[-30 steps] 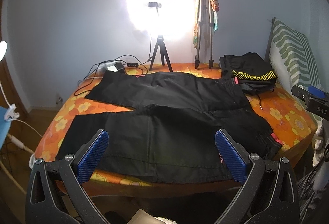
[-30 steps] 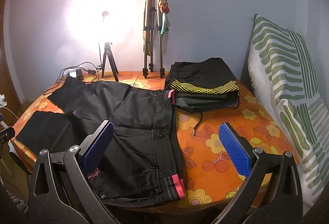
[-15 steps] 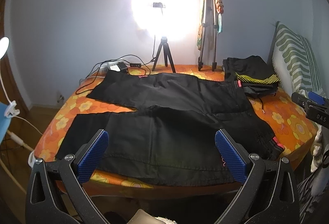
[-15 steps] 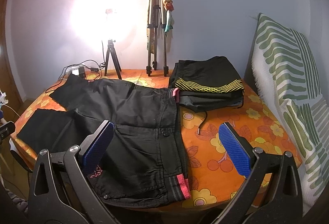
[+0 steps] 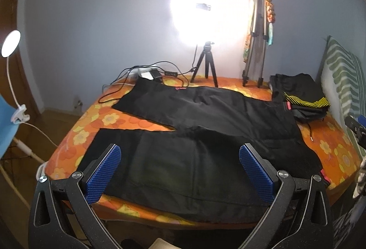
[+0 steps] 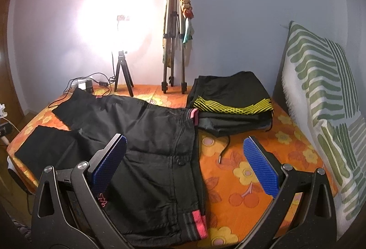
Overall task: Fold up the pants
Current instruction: 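Move both tools toward the trouser leg hems at the bed edge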
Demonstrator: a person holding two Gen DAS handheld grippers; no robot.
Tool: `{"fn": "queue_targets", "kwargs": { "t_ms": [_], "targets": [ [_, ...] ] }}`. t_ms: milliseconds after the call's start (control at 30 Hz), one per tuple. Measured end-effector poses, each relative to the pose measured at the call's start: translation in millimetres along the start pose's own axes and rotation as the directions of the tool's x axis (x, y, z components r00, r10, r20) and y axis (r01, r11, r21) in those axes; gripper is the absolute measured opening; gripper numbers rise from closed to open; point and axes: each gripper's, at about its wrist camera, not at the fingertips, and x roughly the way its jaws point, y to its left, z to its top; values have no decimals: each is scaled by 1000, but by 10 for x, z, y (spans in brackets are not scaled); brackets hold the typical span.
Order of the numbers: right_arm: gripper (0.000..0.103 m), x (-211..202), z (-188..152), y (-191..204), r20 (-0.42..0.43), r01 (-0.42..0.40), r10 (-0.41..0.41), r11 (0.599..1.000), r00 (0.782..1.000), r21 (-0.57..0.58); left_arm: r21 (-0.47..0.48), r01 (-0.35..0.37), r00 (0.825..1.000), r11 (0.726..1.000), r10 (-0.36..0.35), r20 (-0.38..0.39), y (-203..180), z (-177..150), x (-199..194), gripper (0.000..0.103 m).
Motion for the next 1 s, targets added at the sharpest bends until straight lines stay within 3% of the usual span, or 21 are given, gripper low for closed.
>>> {"fn": "queue_targets", "kwargs": {
  "t_ms": [133,333,533,667,833,900,1000],
  "targets": [
    [103,96,-33,0,-9,-96,96,995,995,-28,-15,-28,998,999,27,-52,221,15,143,100],
    [103,196,-216,41,-65,-165,158,980,985,-108,-79,-120,984,990,109,-138,779,-29,411,82],
    [87,262,-395,169,-150,-268,242,944,959,-194,-120,-207,960,971,178,-216,1295,-124,593,64],
    [74,265,-540,317,-231,-382,329,892,916,-242,-149,-230,947,962,186,-263,1544,-191,712,57],
    [61,230,-871,650,-363,-534,416,775,834,-338,-224,-241,927,944,156,-341,1763,-340,893,46],
    [61,201,-1018,782,-411,-575,423,721,807,-386,-245,-240,923,939,143,-356,1816,-373,942,45],
    [61,192,-1170,872,-465,-617,429,675,774,-404,-236,-236,925,943,143,-353,1801,-368,964,44]
  ]
}}
